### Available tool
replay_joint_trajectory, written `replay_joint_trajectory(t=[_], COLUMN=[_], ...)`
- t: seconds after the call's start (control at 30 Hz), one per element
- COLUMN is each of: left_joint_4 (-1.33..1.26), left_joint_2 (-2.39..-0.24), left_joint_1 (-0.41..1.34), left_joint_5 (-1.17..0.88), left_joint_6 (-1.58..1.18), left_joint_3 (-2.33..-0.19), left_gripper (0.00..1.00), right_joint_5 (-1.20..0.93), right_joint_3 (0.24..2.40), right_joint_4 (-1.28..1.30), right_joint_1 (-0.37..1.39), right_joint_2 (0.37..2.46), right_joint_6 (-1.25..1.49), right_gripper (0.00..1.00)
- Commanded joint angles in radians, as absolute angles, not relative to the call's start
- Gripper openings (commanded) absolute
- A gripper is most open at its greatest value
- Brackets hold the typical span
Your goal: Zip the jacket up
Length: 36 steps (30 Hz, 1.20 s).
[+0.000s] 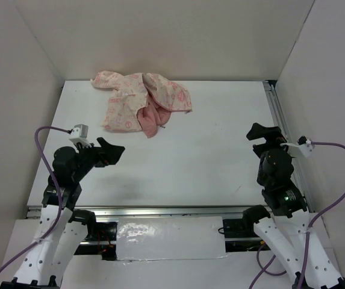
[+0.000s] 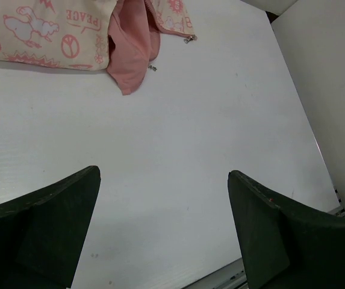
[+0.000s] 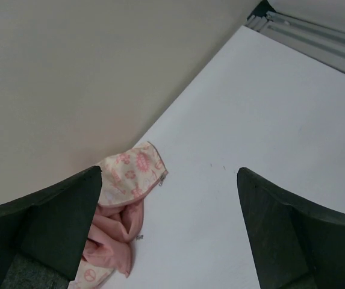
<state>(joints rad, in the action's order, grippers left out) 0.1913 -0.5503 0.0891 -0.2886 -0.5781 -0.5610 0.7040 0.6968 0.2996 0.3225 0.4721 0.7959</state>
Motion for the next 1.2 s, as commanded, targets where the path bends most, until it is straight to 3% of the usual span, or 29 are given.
replay_joint_trajectory(t=[0.0, 0.27, 0.53, 0.9, 1.0, 1.17], left_joint_4=[0.183, 0.219, 0.169, 0.247, 0.314, 0.425], left_joint_2=[-0.551, -0.653, -0.932, -1.731, -1.986, -2.256], left_joint_1=[0.086, 0.087, 0.087, 0.094, 0.121, 0.146], left_joint_5=[-0.262, -0.244, -0.305, -0.265, -0.241, -0.172], left_joint_6=[-0.584, -0.586, -0.526, -0.246, -0.134, -0.114], left_joint_3=[-0.606, -0.664, -0.836, -1.530, -1.804, -2.098], left_gripper=[0.99, 0.99, 0.99, 0.99, 0.99, 0.99], right_joint_5=[0.719, 0.667, 0.584, 0.503, 0.465, 0.469], right_joint_3=[0.689, 0.703, 0.712, 0.687, 0.667, 0.663], right_joint_4=[0.320, 0.315, 0.270, 0.177, 0.111, 0.089], right_joint_1=[0.319, 0.319, 0.322, 0.316, 0.316, 0.307], right_joint_2=[0.471, 0.529, 0.617, 0.690, 0.704, 0.741], right_joint_6=[0.833, 0.795, 0.727, 0.648, 0.612, 0.597], right_gripper=[1.00, 1.00, 1.00, 1.00, 1.00, 1.00])
